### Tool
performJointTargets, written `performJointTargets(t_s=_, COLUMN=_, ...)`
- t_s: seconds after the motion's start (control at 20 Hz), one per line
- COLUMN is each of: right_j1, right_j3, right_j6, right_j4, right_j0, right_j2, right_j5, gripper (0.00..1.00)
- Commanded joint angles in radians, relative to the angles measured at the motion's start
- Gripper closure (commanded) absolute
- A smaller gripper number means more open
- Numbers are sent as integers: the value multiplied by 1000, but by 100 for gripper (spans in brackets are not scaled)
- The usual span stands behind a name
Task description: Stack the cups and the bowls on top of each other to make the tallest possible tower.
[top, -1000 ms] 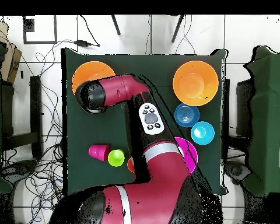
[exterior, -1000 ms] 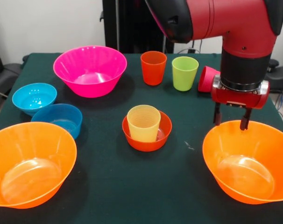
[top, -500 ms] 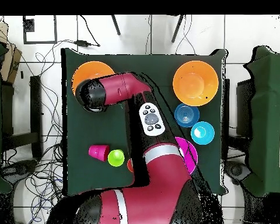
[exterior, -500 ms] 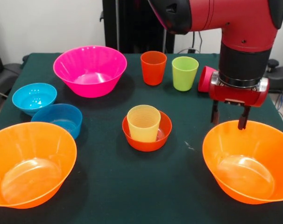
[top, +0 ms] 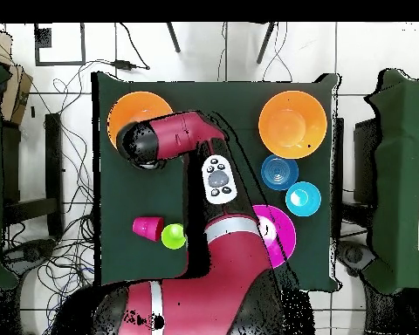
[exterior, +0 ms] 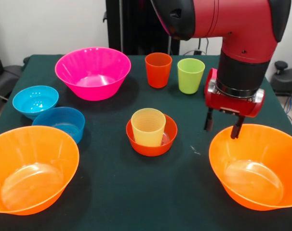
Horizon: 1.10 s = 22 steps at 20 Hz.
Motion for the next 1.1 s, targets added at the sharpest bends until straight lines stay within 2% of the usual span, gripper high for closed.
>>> performJointTargets(t_s=0.05, right_j1=77, right_j3=-21, right_j6=154, right_j4=2, right_j0=37, right_j2=-81, right_j5=8, gripper=0)
performJointTargets(t_s=0.5, right_j1=134, right_j3=-17, right_j6=159, right_j4=40, right_j0=34, right_j2=-116, right_j5=-85, gripper=0)
performJointTargets(t_s=0.8, right_j1=132, right_j3=-23, right_j6=135, right_j4=86, right_j0=28, right_j2=-124, right_j5=-83, gripper=0)
performJointTargets(t_s=0.95, right_j1=119, right_j3=-11, right_j6=114, right_j4=112, right_j0=12, right_j2=-111, right_j5=-88, gripper=0)
performJointTargets(t_s=1.1, right_j1=81, right_j3=36, right_j6=118, right_j4=183, right_j0=-18, right_j2=-58, right_j5=-128, gripper=0)
